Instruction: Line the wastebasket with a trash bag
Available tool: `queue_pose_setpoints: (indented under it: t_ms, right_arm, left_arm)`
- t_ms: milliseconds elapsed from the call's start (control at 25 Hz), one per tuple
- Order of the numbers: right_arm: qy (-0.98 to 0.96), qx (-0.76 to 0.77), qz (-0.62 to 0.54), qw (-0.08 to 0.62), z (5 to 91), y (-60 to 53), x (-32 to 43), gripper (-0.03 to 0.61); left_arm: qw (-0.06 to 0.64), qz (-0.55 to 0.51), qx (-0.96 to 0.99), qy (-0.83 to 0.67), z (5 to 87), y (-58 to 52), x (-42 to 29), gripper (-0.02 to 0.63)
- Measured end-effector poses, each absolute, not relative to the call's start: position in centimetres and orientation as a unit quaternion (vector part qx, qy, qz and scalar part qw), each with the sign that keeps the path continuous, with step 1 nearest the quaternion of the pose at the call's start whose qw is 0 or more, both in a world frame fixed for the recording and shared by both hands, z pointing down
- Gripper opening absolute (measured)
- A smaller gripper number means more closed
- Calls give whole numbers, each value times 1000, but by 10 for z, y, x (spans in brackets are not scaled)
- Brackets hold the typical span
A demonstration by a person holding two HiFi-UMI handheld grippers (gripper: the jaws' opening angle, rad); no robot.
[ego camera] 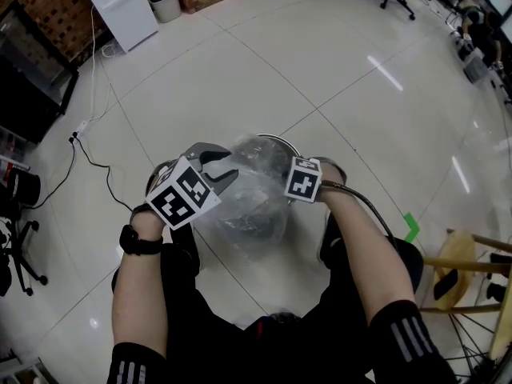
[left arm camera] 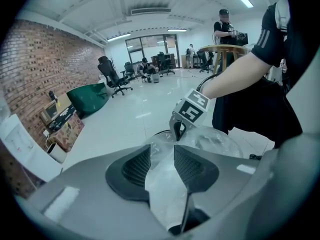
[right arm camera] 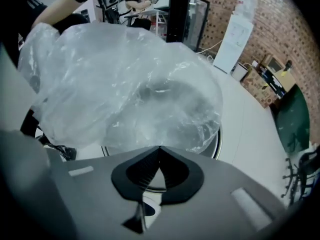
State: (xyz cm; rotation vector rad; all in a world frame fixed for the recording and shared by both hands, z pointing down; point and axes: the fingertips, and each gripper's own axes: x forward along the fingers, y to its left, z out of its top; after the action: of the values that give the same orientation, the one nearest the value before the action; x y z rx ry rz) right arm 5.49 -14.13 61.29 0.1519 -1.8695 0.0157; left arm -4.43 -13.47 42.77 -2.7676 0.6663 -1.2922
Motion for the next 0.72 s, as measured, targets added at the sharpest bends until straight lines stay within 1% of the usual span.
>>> queue_pose_setpoints:
  t_ms: [120, 240, 360, 520, 560, 640, 720]
  right_arm:
    - [-789, 46, -6, 613, 627, -138, 48, 6]
    - [-777, 32, -8, 629, 639, -135, 43, 6]
    - [-758, 10, -1, 652, 651, -129, 42, 6]
    - [-752, -19, 20, 659, 652, -117, 41, 9]
    - [-753, -22, 26, 657, 647, -116, 42, 21]
    - [-750, -13, 39, 660, 631, -120, 51, 110]
    - [-752, -8, 56, 657, 615, -122, 58, 114]
  left_arm:
    - [-9, -430, -876, 218, 438, -136, -58, 156]
    - [-19, -473, -853, 219, 461, -136, -72, 166]
    - [-48, -507, -829, 229, 489, -140, -89, 187]
    - [-76, -511, -825, 229, 506, -142, -87, 187]
    - [-78, -509, -828, 224, 507, -142, -82, 187]
    - [-79, -508, -831, 213, 508, -141, -74, 187]
    - [-79, -506, -834, 206, 509, -141, -67, 187]
